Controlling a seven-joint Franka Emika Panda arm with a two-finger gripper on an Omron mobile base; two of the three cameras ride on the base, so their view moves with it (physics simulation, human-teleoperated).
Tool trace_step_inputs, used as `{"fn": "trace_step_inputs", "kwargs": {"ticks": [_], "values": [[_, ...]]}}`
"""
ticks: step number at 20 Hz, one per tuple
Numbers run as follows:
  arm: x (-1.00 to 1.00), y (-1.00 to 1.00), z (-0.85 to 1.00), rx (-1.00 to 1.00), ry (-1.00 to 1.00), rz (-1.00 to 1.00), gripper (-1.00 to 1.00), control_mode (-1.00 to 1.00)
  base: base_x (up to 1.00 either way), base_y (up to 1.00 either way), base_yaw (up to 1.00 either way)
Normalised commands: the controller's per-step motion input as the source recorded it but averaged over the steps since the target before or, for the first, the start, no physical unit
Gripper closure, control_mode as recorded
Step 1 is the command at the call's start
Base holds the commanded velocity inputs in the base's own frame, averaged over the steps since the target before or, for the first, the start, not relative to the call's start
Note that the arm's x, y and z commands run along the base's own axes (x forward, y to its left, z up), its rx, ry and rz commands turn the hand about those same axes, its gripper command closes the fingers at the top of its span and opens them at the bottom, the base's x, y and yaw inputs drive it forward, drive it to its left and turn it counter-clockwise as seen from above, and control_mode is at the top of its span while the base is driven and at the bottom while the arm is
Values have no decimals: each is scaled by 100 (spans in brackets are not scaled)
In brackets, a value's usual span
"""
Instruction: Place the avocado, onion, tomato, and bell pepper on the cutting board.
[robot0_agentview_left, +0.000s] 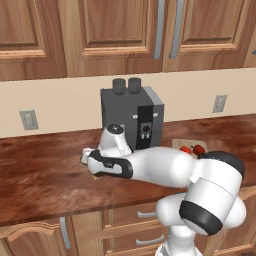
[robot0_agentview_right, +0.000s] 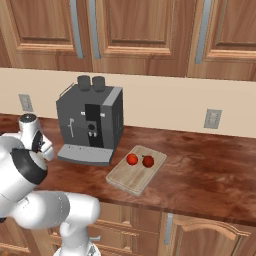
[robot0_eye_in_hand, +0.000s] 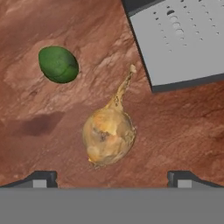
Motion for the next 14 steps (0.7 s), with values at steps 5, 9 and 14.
{"fn": "trace_step_inputs", "kwargs": {"ticks": [5, 9, 14], "values": [[6, 0, -15, 0, 8, -3, -100, -100, 0, 0, 0], [1, 1, -12, 0, 6, -4, -100, -100, 0, 0, 0], [0, 6, -15, 0, 1, -4, -100, -100, 0, 0, 0]]}}
